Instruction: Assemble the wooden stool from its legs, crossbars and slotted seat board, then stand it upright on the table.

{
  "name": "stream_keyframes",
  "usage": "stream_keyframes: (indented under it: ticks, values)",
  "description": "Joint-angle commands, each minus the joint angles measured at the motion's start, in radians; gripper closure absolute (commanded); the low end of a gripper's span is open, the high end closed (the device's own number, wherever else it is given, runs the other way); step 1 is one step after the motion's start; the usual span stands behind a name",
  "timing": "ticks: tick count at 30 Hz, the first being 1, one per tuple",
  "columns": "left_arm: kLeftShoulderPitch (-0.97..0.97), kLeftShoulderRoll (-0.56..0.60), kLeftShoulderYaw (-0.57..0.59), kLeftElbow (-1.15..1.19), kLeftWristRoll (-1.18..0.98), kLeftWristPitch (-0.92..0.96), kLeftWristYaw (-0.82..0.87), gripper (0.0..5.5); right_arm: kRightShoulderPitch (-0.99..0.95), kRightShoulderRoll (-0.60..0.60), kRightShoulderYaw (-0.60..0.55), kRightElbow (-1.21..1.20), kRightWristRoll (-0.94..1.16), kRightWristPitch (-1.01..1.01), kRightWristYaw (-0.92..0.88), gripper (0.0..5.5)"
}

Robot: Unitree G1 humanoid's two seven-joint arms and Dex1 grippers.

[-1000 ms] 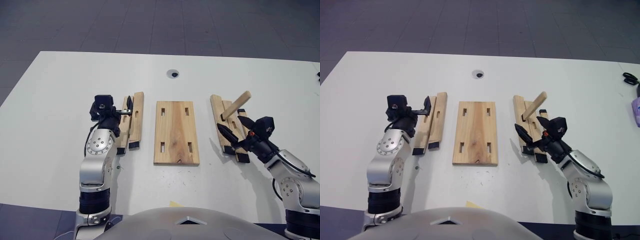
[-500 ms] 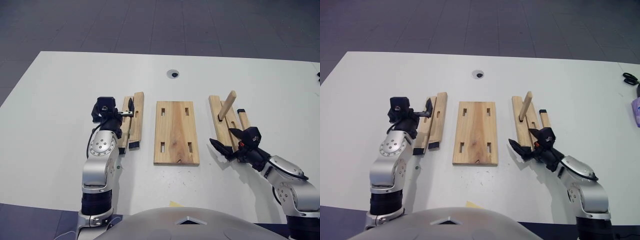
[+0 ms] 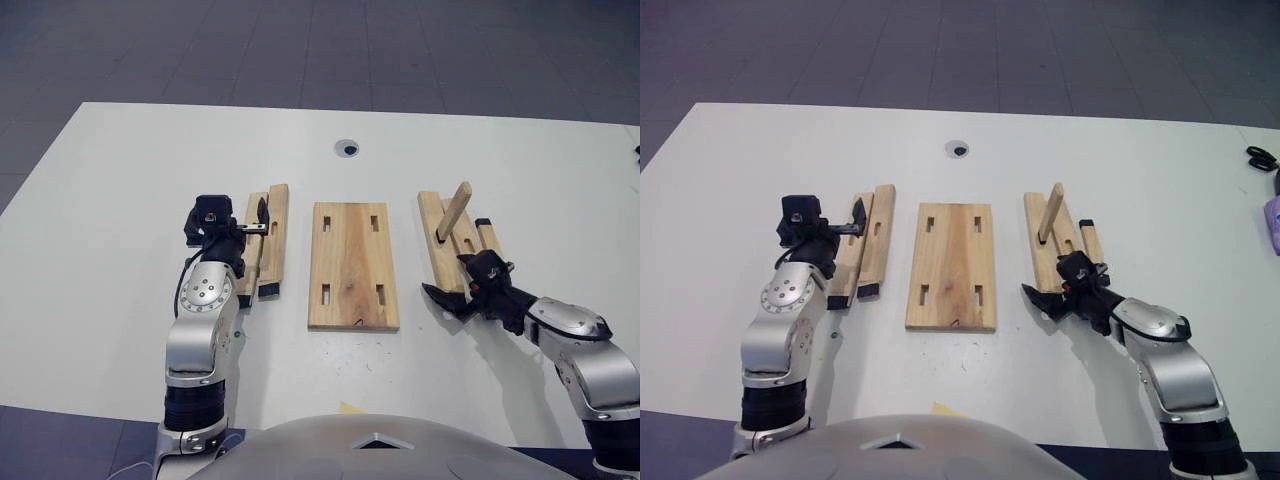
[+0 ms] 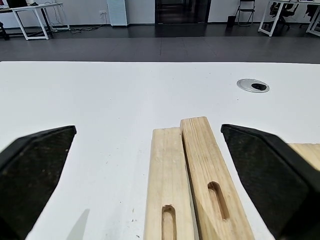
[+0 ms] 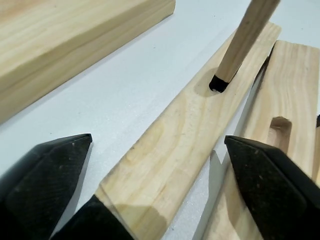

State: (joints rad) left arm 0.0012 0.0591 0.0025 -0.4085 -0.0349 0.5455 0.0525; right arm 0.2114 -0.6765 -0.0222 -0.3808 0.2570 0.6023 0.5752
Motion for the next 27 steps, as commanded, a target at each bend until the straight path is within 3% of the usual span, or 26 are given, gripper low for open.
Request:
stream_keyframes:
  ticks: [1, 9, 14, 18, 23, 27]
  values:
    - [-0.008, -0.001, -0.021, 0.002, 0.011, -0.007, -0.012, 0.10, 0.008, 0.009, 0.021, -0.016, 0.006, 0.115, -0.018, 1.32]
    - [-0.017, 0.003, -0.025, 0.003, 0.013, 0.000, -0.016, 0.10, -0.045, 0.016, 0.000, -0.056, 0.054, 0.349, -0.074, 2.62]
    - [-0.020, 0.008, -0.028, 0.004, 0.021, 0.004, -0.016, 0.10, -0.075, 0.038, 0.007, -0.018, 0.035, 0.305, -0.104, 3.34]
    - [-0.065, 0.009, -0.011, -0.002, -0.005, 0.026, -0.035, 0.10, -0.108, 0.082, 0.011, 0.048, -0.035, 0.175, -0.173, 3.40]
    - [-0.232, -0.015, 0.176, -0.049, -0.240, 0.177, -0.081, 0.10, -0.237, 0.262, -0.132, 0.115, -0.064, -0.147, -0.370, 3.42]
    - [-0.443, -0.070, 0.419, -0.023, -0.775, 0.392, -0.088, 0.10, -0.275, 0.334, -0.101, 0.067, -0.003, -0.325, -0.292, 3.43]
